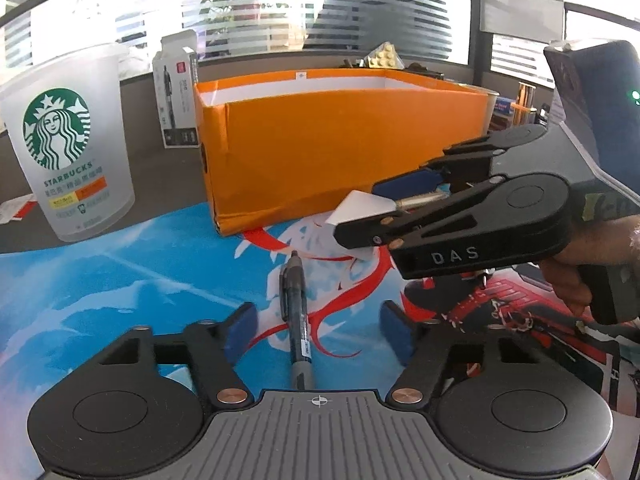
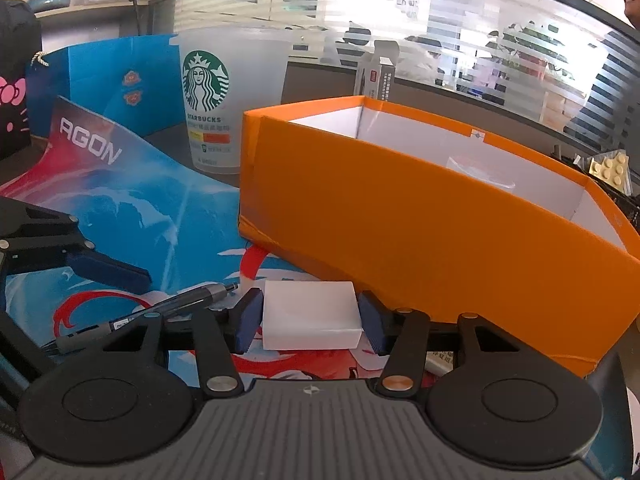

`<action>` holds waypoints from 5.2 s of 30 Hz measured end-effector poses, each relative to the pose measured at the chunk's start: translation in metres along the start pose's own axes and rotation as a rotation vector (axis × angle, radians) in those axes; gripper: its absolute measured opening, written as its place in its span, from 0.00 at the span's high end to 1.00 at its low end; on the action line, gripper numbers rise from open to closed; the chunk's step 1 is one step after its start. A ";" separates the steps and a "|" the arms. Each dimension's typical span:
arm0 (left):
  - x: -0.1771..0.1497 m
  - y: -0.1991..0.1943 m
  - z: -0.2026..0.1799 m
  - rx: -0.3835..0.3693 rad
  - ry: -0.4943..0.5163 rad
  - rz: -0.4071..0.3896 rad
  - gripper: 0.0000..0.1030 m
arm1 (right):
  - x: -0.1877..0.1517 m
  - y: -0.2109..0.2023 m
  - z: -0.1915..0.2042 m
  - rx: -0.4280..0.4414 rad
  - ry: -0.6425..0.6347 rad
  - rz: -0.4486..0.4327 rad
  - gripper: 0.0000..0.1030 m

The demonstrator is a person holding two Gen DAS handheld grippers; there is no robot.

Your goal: Organize rigid objects

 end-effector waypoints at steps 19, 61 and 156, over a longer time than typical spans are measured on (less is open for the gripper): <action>0.001 -0.011 0.013 0.103 -0.096 0.014 0.89 | -0.010 -0.023 0.003 -0.037 0.045 -0.015 0.52; 0.006 -0.018 -0.001 0.091 -0.129 0.035 0.86 | -0.004 -0.065 -0.009 -0.070 0.111 -0.113 0.52; 0.074 0.092 -0.083 -0.228 0.327 0.162 1.00 | 0.009 -0.114 -0.140 -0.272 0.327 -0.252 0.52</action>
Point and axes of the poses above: each gripper's, at about its wrist camera, not at the fingertips, and y roughly the way its jaws point, z to its left, x to its top, the point moved 8 cm from there along y, roughly the way its jaws point, and after that the axes turned 12 degrees about -x, right-handed, at the moved point
